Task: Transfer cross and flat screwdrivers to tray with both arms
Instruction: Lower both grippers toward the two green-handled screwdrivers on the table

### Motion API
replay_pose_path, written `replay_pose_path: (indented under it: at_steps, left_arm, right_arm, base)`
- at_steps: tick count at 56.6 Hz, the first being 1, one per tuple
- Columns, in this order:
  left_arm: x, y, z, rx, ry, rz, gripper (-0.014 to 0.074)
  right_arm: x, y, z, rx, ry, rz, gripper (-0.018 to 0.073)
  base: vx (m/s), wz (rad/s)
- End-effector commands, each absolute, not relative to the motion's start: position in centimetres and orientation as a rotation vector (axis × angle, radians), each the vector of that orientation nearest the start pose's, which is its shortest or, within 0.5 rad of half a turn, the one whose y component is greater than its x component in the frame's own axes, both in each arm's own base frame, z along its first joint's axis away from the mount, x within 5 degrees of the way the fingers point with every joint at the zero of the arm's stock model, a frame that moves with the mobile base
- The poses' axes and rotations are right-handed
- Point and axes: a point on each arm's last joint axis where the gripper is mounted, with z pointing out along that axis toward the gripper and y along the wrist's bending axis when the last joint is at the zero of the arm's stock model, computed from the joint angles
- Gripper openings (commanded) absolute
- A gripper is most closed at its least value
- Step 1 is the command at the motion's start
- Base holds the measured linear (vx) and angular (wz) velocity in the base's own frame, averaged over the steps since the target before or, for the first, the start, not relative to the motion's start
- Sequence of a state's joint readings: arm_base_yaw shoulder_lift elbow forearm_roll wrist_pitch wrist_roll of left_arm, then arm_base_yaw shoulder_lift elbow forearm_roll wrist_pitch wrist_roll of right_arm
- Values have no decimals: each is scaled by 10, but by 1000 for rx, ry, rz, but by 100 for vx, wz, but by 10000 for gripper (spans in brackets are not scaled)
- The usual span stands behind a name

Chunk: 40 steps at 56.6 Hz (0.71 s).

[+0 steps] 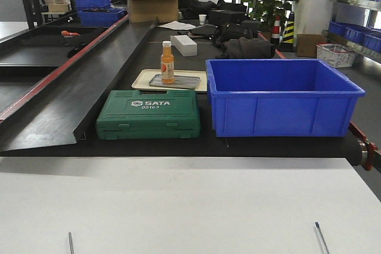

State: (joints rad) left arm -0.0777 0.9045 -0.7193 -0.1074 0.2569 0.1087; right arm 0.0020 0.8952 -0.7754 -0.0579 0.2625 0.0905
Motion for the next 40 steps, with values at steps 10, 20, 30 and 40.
replay_pose_path:
  at_steps: [10,20,30,40]
  left_arm:
    - [191,-18,349,88,1869,-87,503]
    - [190,-18,345,94,1917,-90,503]
    - [188,-19,341,101,1965,-93,503]
    - [187,-19,339,103,1986,-94,503]
  right_arm:
    - [258,-4,314,30,2343,-46,592]
    - [304,-5,265,2,2594,-63,572]
    - [332,-5,231,16,2707,-63,572]
    - [346,-7,202,7,2789,-76,572]
  base:
    - [0,0]
    - [0,0]
    - [0,0]
    - [0,0]
